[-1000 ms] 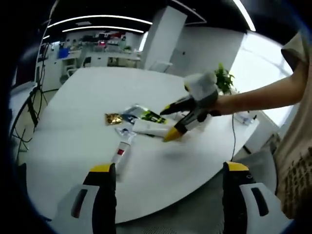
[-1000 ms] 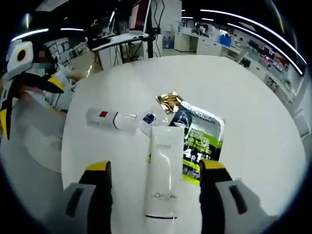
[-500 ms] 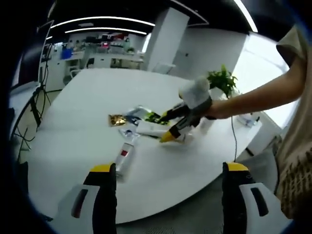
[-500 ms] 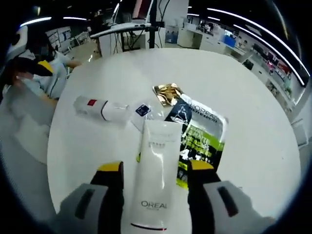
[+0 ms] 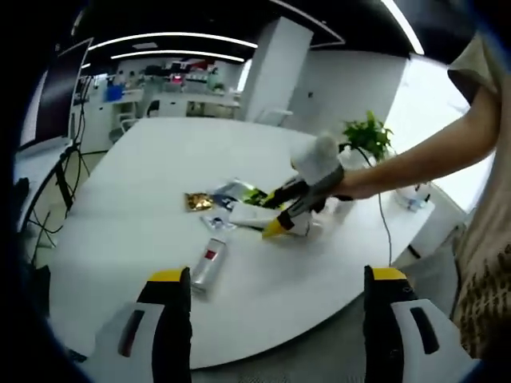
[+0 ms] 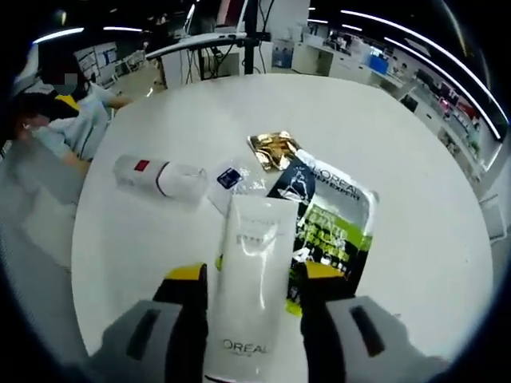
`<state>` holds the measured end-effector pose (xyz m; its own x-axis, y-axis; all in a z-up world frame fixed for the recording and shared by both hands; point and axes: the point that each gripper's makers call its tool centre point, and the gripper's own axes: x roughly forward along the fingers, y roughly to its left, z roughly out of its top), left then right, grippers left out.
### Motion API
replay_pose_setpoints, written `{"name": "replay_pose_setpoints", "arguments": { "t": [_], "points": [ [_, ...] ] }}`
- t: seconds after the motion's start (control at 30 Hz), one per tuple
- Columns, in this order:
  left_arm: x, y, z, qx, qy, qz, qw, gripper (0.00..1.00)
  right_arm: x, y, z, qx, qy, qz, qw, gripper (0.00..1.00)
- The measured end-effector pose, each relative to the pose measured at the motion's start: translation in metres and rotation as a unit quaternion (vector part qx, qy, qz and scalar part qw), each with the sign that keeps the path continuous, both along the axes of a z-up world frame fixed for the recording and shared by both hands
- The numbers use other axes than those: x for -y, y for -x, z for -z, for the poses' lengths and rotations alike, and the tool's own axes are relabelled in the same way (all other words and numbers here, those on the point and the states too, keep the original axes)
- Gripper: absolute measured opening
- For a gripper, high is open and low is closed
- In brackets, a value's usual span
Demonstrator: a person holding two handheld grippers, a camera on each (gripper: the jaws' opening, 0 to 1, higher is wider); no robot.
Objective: Arrange the skincare products in the storage area until every visible bottle or jar stands upright without overlapping.
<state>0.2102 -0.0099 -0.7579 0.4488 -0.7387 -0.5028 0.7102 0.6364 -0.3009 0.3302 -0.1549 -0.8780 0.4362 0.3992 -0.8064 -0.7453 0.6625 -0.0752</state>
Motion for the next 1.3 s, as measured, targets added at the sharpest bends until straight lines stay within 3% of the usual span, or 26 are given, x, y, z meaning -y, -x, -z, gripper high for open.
{"name": "replay_pose_setpoints", "arguments": {
  "t": [0.07, 0.2, 0.27, 0.33, 0.47, 0.73, 0.9, 1.3],
  "points": [
    [0.000, 0.000, 0.000, 0.000, 0.000, 0.000, 1.0000, 0.87, -0.002, -0.002, 0.002, -0.006, 0.007, -0.001, 1.0000, 0.35],
    [-0.003, -0.003, -0.002, -0.002, 0.008, -0.011, 0.9999, 0.86, -0.005, -0.002, 0.005, -0.028, 0.018, -0.006, 0.9994, 0.33],
    [-0.004, -0.004, -0.003, -0.004, 0.013, -0.016, 0.9998, 0.86, -0.006, 0.000, 0.005, -0.053, 0.029, 0.012, 0.9981, 0.33],
    [-0.005, -0.005, -0.004, -0.004, 0.016, -0.018, 0.9997, 0.85, -0.007, 0.001, 0.006, -0.073, 0.060, 0.003, 0.9955, 0.32],
    [-0.005, -0.006, -0.003, -0.004, 0.016, -0.022, 0.9996, 0.84, -0.010, 0.001, 0.005, -0.097, 0.080, 0.006, 0.9920, 0.33],
    [-0.007, -0.007, -0.004, -0.002, 0.017, -0.025, 0.9995, 0.83, -0.007, 0.003, 0.003, -0.107, 0.085, 0.013, 0.9905, 0.33],
    [-0.009, -0.007, -0.005, 0.001, 0.020, -0.030, 0.9994, 0.82, -0.006, 0.004, 0.001, -0.094, 0.066, 0.045, 0.9924, 0.32],
    [-0.012, -0.008, -0.003, -0.003, 0.021, -0.036, 0.9991, 0.81, -0.003, 0.006, -0.003, -0.077, 0.058, 0.050, 0.9941, 0.31]
  ]
}}
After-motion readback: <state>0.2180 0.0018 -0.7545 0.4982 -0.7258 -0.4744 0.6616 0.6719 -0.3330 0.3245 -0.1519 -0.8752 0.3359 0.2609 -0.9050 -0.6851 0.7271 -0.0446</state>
